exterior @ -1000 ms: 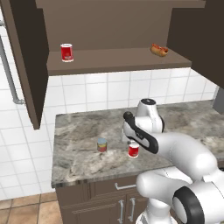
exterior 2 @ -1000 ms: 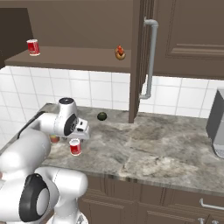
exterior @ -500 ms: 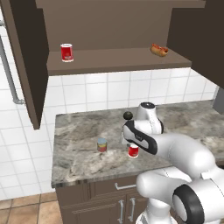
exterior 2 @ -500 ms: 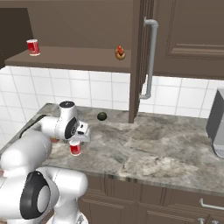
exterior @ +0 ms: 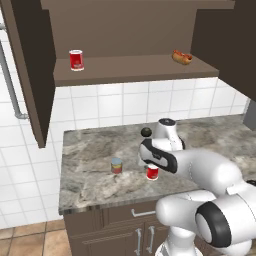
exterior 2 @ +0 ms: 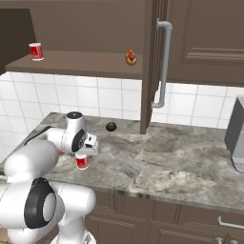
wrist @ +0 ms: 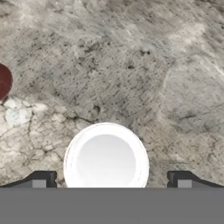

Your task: Pick the cans from the counter and place them in their designated side in the cabinet.

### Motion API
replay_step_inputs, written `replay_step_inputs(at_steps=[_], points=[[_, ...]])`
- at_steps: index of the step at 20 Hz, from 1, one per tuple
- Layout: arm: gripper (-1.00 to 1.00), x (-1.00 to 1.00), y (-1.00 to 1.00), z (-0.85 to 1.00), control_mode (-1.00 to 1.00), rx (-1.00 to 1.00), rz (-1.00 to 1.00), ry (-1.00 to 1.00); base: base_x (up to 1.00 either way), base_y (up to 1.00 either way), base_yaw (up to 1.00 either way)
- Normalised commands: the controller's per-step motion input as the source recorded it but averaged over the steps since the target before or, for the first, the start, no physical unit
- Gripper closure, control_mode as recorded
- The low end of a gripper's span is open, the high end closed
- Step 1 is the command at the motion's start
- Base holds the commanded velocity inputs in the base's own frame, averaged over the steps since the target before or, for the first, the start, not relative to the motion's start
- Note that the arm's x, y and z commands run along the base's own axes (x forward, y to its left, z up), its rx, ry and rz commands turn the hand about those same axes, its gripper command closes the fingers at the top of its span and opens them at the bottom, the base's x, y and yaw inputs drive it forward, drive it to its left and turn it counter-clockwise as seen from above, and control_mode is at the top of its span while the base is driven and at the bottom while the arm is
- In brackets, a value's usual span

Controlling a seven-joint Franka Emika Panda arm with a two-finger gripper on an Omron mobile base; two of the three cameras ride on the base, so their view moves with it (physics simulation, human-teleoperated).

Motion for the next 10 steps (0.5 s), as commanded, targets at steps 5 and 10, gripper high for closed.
replay_step_inputs(at_steps=[5,10], points=[[-1.00,0.08,0.03,-0.11,-1.00,0.00,0.00,0.03,0.00,0.00,0.00],[-1.00,0.07,0.02,-0.12,-1.00,0.00,0.00,0.02,0.00,0.00,0.00]])
